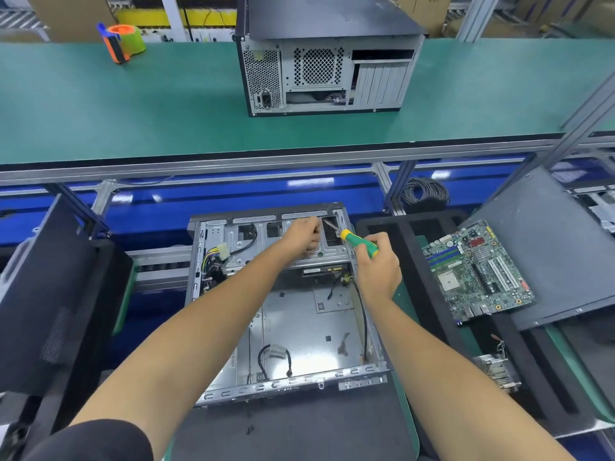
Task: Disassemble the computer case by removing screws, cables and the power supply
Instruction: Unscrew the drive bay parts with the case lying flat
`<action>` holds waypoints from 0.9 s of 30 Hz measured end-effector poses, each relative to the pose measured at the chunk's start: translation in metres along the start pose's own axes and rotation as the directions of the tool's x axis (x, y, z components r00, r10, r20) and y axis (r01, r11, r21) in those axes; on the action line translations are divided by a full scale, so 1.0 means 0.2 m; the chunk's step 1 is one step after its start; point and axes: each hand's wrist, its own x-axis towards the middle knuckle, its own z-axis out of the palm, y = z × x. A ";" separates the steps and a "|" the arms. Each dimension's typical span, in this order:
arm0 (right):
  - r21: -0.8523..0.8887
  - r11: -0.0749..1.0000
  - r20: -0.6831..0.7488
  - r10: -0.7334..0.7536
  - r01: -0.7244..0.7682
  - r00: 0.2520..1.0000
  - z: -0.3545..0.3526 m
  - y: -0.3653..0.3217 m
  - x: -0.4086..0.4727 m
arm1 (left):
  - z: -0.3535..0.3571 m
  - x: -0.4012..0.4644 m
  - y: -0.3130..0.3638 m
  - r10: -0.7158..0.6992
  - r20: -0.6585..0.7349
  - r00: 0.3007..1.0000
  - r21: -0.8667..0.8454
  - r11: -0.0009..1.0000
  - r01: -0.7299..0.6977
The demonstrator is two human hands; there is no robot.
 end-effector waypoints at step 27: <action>0.462 0.883 0.266 -0.051 -0.081 0.963 -0.21 0.04 -0.41 | 0.10 -0.59 -0.30 -0.029 -0.127 0.991 -0.627 0.777 -0.057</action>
